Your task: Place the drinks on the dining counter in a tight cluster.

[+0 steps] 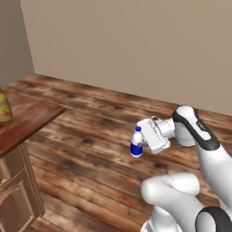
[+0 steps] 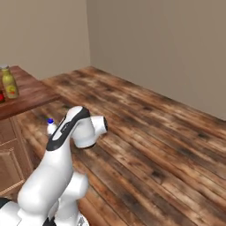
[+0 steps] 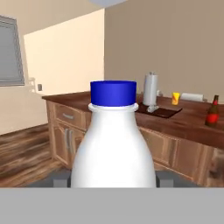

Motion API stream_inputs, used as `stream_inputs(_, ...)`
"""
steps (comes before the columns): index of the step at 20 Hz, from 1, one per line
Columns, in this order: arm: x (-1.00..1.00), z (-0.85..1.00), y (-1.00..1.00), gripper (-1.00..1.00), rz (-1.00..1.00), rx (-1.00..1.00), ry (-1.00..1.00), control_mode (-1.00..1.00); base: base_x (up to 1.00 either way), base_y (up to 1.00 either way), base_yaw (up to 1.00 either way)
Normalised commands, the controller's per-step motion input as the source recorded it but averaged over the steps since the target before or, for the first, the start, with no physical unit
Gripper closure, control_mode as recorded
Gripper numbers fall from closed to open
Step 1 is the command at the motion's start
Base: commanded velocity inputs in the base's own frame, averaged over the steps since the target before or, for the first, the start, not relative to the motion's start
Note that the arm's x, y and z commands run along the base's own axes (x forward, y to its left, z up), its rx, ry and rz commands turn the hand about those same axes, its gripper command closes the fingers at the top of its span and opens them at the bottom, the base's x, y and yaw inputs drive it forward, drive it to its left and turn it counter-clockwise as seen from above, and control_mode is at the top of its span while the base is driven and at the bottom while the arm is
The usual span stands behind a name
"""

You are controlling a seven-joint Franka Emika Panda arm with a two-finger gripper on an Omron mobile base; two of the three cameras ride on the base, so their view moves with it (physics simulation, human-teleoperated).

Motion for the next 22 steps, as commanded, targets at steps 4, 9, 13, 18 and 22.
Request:
stream_inputs(4, 0.0, 0.0, 0.0, 1.0, 0.0, 0.0, 0.0, 1.0, 0.71, 0.01, 0.06)
stream_inputs(9, 0.0, 0.0, 0.0, 1.0, 0.0, 0.0, 0.0, 1.0, 0.79, 0.02, 0.0)
stream_inputs(13, 0.0, 0.0, 0.0, 1.0, 0.0, 0.0, 0.0, 1.0, 0.78, -0.08, 0.02)
stream_inputs(18, 0.0, 0.0, 0.0, 1.0, 0.0, 0.0, 0.0, 1.0, 0.57, 0.0, 0.38)
stream_inputs(22, 0.0, 0.0, 0.0, 1.0, 0.0, 0.0, 0.0, 1.0, 0.48, 0.0, 0.62)
